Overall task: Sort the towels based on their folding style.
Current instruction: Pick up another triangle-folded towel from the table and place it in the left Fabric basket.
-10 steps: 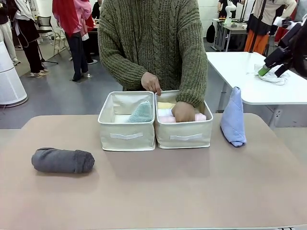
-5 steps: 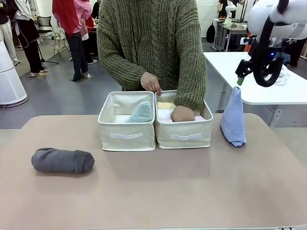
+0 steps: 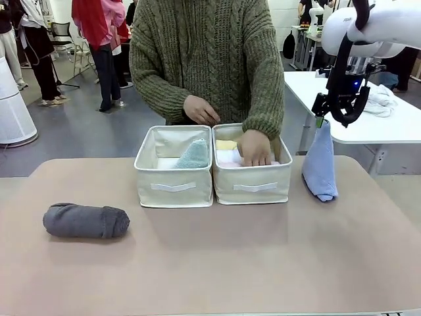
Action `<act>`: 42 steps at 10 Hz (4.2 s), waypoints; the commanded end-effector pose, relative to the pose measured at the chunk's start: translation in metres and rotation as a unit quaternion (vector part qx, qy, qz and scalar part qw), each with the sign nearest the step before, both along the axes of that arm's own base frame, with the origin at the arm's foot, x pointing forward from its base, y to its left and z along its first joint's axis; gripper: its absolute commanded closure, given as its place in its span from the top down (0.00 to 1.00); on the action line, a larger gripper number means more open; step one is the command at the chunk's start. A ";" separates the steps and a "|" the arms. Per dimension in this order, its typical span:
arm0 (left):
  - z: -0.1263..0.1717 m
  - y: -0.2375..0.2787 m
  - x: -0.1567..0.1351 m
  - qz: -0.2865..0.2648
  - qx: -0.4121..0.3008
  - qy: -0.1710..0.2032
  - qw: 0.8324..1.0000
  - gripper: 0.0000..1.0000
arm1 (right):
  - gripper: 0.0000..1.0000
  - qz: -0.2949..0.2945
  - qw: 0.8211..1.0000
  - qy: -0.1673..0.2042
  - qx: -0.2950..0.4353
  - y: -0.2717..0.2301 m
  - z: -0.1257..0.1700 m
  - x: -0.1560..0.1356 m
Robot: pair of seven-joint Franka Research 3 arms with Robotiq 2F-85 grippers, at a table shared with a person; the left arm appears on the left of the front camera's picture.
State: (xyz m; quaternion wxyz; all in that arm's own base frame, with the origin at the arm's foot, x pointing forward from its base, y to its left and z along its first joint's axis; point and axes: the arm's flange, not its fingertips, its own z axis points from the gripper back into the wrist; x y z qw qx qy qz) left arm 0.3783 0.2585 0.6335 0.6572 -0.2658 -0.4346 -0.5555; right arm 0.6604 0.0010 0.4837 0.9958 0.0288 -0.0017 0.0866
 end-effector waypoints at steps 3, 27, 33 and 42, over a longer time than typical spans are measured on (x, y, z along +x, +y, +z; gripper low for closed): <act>0.001 0.000 -0.001 0.001 -0.002 -0.003 1.000 1.00 | 1.00 -0.012 1.000 0.015 0.014 -0.002 -0.015 0.025; 0.001 0.000 -0.001 0.001 -0.002 -0.003 1.000 1.00 | 0.00 0.114 0.987 -0.109 0.018 0.035 0.190 -0.198; 0.001 0.000 -0.001 0.001 -0.002 -0.003 1.000 1.00 | 0.18 0.190 0.977 -0.099 -0.013 0.079 0.210 -0.198; 0.001 0.000 -0.001 0.001 -0.002 -0.003 1.000 1.00 | 0.18 0.217 0.964 -0.130 0.084 0.040 0.226 -0.253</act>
